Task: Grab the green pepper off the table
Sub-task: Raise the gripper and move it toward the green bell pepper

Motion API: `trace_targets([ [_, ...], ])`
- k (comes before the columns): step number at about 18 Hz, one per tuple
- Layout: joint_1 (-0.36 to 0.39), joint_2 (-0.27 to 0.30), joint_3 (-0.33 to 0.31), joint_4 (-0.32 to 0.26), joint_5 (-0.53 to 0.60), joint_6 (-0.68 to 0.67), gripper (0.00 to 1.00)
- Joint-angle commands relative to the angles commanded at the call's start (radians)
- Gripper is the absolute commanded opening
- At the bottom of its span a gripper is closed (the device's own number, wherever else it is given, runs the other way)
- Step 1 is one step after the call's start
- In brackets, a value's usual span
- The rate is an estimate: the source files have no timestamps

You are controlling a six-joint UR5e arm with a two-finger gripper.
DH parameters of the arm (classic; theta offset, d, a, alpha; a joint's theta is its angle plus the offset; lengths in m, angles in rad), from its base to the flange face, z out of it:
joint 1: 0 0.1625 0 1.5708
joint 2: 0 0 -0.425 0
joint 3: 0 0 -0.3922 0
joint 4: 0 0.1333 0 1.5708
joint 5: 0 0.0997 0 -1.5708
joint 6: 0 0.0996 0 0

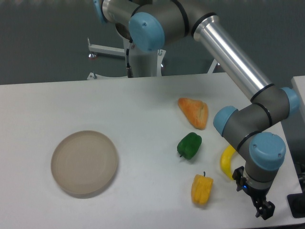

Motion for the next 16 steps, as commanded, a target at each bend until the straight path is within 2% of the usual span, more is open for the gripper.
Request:
trace_targets([
  [4,0.0,0.008,-0.005,0.0,-0.005,-0.002,1.0],
  [6,0.0,0.029,-0.026,-0.002,-0.005,-0.005,1.0],
  [8,0.0,0.058,-0.063,-0.003,-0.009,-0.089,1.0],
  [10,0.0,0.086,-0.09,-0.011,-0.003,-0.117,1.0],
  [13,0.015,0.173,-0.208,-0.015,-0.018,-0.161,1.0],
  [16,0.051,0.254,-0.306,-0.051,-0.073,-0.185,1.0],
])
